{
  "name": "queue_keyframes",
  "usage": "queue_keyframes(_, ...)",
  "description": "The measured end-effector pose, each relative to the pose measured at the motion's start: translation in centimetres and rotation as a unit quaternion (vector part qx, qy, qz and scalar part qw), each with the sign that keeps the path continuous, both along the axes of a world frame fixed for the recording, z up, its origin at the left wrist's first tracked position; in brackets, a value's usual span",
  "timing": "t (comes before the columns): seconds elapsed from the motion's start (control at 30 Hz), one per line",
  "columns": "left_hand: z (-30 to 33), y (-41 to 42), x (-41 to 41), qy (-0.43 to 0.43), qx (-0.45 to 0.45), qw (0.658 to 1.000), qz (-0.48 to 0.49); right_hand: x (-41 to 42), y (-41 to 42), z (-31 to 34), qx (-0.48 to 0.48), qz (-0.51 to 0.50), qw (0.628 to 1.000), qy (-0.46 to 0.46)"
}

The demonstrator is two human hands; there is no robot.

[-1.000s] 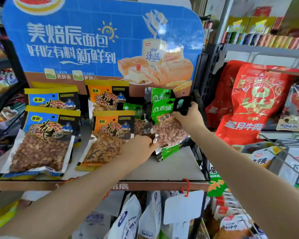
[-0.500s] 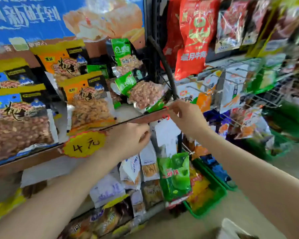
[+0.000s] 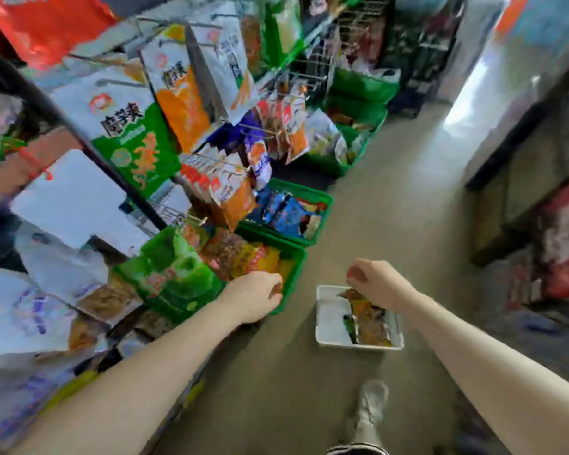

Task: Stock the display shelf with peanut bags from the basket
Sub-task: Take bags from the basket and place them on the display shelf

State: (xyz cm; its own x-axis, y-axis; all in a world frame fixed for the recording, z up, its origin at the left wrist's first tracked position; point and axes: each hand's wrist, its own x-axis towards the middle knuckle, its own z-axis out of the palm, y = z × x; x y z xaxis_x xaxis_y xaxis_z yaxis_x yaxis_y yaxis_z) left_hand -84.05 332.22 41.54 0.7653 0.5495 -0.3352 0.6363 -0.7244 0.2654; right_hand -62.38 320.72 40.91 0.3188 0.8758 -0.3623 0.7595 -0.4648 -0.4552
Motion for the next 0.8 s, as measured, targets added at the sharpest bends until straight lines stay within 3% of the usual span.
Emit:
queue_keyframes(0.13, -4.6, -1.2, 9.5, 0.045, -0.065, 0.997, -0.025, 8.2, -4.2, -4.4, -0.068, -0.060, 0.996, -0.005)
queue_keyframes(0.37, -17.2, -4.1, 21.8, 0.105, -0.199, 0.972, 0.075, 21.3, -7.6, -15.8, -0.180, -0.152, 0.969, 0.071)
queue_keyframes(0.53, -28.1, -3.9, 25.9, 0.148, -0.230, 0.952, 0.138, 24.6, -6.7, -27.4, -0.224, -0.148, 0.956, 0.118)
queue_keyframes(0.8, -48.6, -0.5, 32.6, 0.115, -0.234, 0.951, 0.166, 26.5, -4.0, -48.4, -0.219, -0.213, 0.938, 0.161)
